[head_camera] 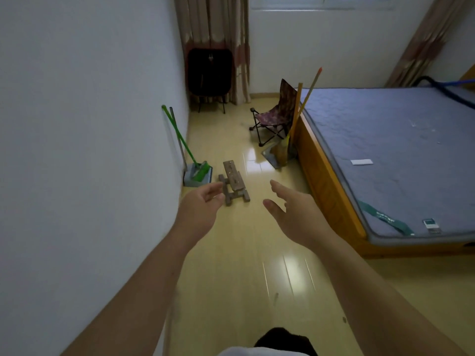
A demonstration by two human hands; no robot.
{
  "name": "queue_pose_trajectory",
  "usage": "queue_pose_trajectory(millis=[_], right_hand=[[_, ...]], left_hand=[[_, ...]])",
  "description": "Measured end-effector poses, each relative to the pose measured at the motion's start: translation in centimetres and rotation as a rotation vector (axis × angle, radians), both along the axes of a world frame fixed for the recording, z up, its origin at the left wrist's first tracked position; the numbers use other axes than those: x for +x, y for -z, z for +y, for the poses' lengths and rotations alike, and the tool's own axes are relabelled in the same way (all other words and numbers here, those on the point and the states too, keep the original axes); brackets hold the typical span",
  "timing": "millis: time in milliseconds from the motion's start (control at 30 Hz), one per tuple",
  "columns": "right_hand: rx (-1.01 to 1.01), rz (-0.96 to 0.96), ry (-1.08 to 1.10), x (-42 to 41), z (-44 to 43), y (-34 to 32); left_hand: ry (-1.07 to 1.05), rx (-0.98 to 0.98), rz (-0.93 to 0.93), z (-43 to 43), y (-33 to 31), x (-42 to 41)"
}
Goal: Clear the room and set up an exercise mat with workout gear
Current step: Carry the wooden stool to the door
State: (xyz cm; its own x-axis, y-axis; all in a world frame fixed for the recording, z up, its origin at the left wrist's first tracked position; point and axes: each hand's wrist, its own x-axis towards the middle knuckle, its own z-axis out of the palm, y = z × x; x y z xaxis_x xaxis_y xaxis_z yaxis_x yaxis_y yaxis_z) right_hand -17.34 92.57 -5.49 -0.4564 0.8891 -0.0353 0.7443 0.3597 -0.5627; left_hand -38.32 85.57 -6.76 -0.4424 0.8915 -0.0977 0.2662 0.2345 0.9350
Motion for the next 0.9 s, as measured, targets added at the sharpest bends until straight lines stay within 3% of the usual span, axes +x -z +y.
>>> queue_pose_trajectory(millis=[300, 633, 900], right_hand=[[-0.068, 0.075, -0.004, -10.6, 24.4, 5.0], [-0.149, -0.011, -0.078, -23.3, 48.8, 5.6], [-0.224, -0.103, -0.021, -33.4, 65.0, 13.0]], left_hand=[[-0.012, -0.077, 0.007, 22.7, 4.2, -9.7], [-0.096, -0.153, -0.098, 44.9, 5.2, -20.8], [-0.087, -0.282, -0.267, 62.2, 14.8, -30.8]])
